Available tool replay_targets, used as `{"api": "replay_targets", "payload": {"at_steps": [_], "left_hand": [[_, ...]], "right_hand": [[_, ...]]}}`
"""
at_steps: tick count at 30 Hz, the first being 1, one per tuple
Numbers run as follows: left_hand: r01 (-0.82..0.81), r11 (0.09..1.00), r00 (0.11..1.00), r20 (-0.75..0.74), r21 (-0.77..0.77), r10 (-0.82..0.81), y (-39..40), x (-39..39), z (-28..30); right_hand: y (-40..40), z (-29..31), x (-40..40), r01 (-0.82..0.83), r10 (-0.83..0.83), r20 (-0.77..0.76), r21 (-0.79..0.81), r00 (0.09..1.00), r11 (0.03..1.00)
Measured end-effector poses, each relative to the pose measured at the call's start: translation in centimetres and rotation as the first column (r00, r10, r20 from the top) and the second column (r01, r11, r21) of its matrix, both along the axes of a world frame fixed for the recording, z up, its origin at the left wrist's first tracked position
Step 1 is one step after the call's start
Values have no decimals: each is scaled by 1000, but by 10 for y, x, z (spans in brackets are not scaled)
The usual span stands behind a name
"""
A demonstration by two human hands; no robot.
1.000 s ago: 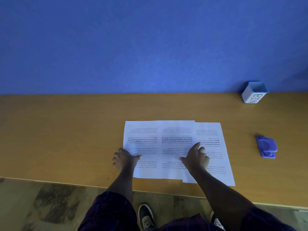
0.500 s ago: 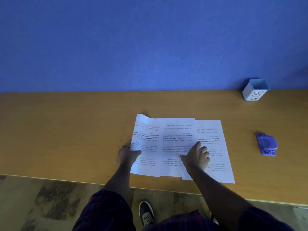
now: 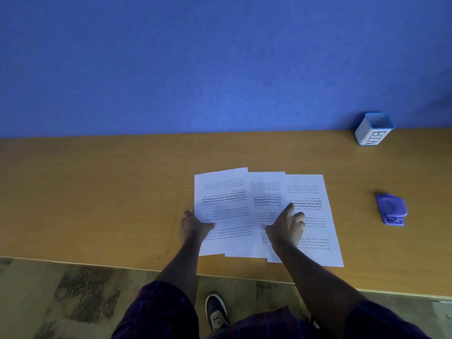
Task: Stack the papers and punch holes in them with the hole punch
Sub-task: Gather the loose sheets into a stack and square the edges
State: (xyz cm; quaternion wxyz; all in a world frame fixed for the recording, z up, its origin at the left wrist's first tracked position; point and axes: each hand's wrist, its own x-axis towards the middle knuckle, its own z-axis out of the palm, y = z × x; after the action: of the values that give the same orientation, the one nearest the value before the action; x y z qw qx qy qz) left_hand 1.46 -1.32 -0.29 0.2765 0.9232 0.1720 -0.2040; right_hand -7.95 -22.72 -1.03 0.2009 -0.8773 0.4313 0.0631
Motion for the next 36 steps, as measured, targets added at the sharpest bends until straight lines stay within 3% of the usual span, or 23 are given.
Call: {"api": "replay_targets", "payload": {"at_steps": [15, 30, 36], "left_hand": [[132, 988, 991, 6, 81, -133, -13, -11, -7], [152, 988, 988, 37, 30, -153, -31, -20, -9], [130, 991, 991, 29, -21, -130, -36, -21, -8]], "right_hand": [[-6, -4, 4, 44, -81, 124, 276, 989, 960], [-31, -4, 6, 129, -143, 12, 352, 990, 927], [-33, -3, 1, 138, -202, 149, 357, 968, 924]]}}
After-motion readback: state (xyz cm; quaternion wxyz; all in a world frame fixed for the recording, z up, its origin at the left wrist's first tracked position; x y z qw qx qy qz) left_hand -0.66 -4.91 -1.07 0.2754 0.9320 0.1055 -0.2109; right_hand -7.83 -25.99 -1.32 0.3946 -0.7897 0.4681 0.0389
